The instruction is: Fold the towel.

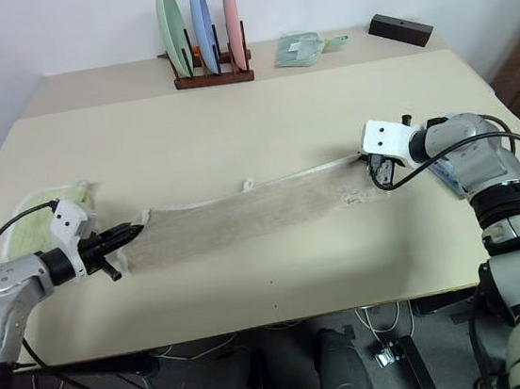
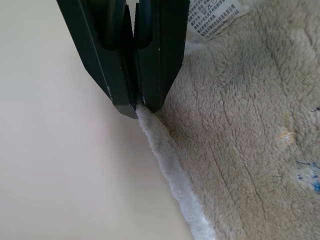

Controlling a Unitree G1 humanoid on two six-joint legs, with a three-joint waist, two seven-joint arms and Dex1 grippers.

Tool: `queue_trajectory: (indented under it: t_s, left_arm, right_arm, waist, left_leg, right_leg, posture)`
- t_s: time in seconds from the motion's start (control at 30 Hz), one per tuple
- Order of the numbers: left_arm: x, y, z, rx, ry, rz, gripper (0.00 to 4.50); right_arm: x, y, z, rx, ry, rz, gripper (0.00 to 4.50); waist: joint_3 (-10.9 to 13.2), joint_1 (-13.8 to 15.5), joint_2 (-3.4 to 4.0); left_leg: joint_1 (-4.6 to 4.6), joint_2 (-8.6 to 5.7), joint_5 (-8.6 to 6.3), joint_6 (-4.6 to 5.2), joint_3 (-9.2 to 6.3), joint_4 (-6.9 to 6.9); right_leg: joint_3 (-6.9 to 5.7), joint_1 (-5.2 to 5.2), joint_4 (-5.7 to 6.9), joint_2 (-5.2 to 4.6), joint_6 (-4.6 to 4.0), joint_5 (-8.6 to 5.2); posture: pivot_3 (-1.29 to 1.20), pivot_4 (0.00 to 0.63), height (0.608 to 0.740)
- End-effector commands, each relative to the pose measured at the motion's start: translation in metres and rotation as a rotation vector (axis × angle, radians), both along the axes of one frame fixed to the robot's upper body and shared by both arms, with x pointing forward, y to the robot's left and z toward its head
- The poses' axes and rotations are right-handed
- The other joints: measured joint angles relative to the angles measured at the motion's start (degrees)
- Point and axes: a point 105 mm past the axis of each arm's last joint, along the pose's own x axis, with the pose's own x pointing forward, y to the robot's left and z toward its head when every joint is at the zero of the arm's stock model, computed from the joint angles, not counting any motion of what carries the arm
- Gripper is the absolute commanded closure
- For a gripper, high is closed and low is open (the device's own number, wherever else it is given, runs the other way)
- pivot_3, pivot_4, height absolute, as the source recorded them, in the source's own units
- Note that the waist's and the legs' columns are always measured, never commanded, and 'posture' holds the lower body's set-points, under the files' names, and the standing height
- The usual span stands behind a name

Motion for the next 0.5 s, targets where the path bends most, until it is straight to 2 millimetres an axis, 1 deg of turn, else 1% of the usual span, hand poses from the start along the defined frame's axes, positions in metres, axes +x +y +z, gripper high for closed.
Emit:
queue_trajectory:
  t_s: [0.03, 0.1, 0.2, 0.23, 0.27, 0.37, 0.4, 0.43, 0.47, 0.5]
  left_arm:
    - [0.011, 0.01, 0.007, -0.001, -0.052, 0.077, 4.21]
    - [0.019, 0.014, 0.013, -0.02, -0.103, 0.119, 3.52]
    - [0.029, 0.016, 0.02, -0.015, -0.173, 0.187, 2.02]
    - [0.031, 0.015, 0.024, -0.042, -0.192, 0.204, 1.53]
    - [0.032, 0.013, 0.028, -0.06, -0.222, 0.214, 1.52]
    - [0.034, 0.014, 0.036, -0.064, -0.282, 0.262, 1.52]
    - [0.035, 0.008, 0.043, -0.064, -0.325, 0.259, 1.52]
    - [0.035, -0.002, 0.05, -0.084, -0.358, 0.23, 1.52]
    - [0.034, -0.014, 0.056, -0.087, -0.388, 0.186, 1.52]
    - [0.032, -0.027, 0.059, -0.091, -0.402, 0.13, 1.52]
  right_arm:
    - [0.004, -0.004, 0.015, 0.002, -0.055, -0.013, 3.57]
    - [0.004, -0.007, 0.013, -0.005, -0.06, -0.025, 2.66]
    - [0.001, -0.016, 0.022, -0.007, -0.105, -0.054, 1.15]
    - [-0.001, -0.019, 0.027, -0.003, -0.122, -0.064, 0.61]
    - [-0.004, -0.024, 0.032, 0.011, -0.139, -0.079, 0.2]
    - [-0.014, -0.032, 0.044, 0.089, -0.153, -0.127, 0.2]
    - [-0.024, -0.036, 0.048, 0.185, -0.12, -0.159, 0.2]
    - [-0.035, -0.037, 0.052, 0.314, -0.072, -0.187, 0.09]
    - [-0.047, -0.036, 0.053, 0.423, -0.014, -0.2, 0.09]
    - [-0.061, -0.032, 0.051, 0.496, 0.047, -0.196, 0.09]
  waist:
    - [0.0, 0.1, 0.0]
    - [0.0, 0.1, 0.0]
    - [0.0, 0.1, 0.0]
    - [0.0, 0.2, 0.0]
    - [0.0, 0.3, 0.0]
    - [0.0, 0.3, 0.0]
    - [0.0, 0.3, 0.0]
    - [0.0, 0.4, -0.01]
    - [0.0, 0.8, -0.02]
    - [0.0, 1.0, -0.03]
  left_leg:
    - [0.0, 0.0, 0.0, 0.0, 0.0, 0.0]
    - [0.0, 0.0, 0.0, 0.0, -0.01, 0.01]
    - [0.0, 0.0, 0.0, 0.0, -0.01, 0.03]
    - [0.0, 0.0, 0.0, 0.0, -0.01, 0.02]
    - [-0.01, -0.01, 0.0, 0.0, -0.02, 0.02]
    - [-0.02, -0.04, -0.01, 0.0, -0.03, 0.02]
    - [-0.02, -0.03, -0.01, 0.0, -0.03, 0.02]
    - [-0.02, -0.03, -0.01, 0.0, -0.03, 0.02]
    - [-0.02, -0.02, -0.01, 0.0, -0.06, 0.02]
    - [-0.04, 0.0, -0.01, 0.0, -0.11, 0.02]
  right_leg:
    - [0.0, 0.0, 0.01, 0.0, 0.0, 0.0]
    - [0.0, 0.01, 0.01, -0.01, 0.0, 0.0]
    - [0.0, 0.0, 0.02, -0.02, 0.01, 0.01]
    - [0.0, 0.0, 0.02, -0.03, 0.01, 0.01]
    - [-0.01, 0.0, 0.03, -0.05, 0.01, 0.01]
    - [0.0, 0.0, 0.01, -0.11, 0.05, 0.03]
    - [0.0, 0.0, 0.01, -0.11, 0.05, 0.04]
    - [0.0, 0.0, 0.01, -0.11, 0.06, 0.04]
    - [-0.01, 0.02, 0.01, -0.12, 0.06, 0.05]
    - [-0.02, 0.05, -0.01, -0.16, 0.06, 0.05]
  posture:
    - [0.0, 0.15, 0.737]
    - [0.0, 0.15, 0.737]
    - [0.0, 0.15, 0.737]
    - [0.0, 0.15, 0.737]
    - [0.0, 0.15, 0.737]
    - [0.0, 0.15, 0.737]
    - [0.0, 0.15, 0.737]
    - [0.0, 0.15, 0.737]
    - [0.0, 0.15, 0.737]
    - [0.0, 0.15, 0.737]
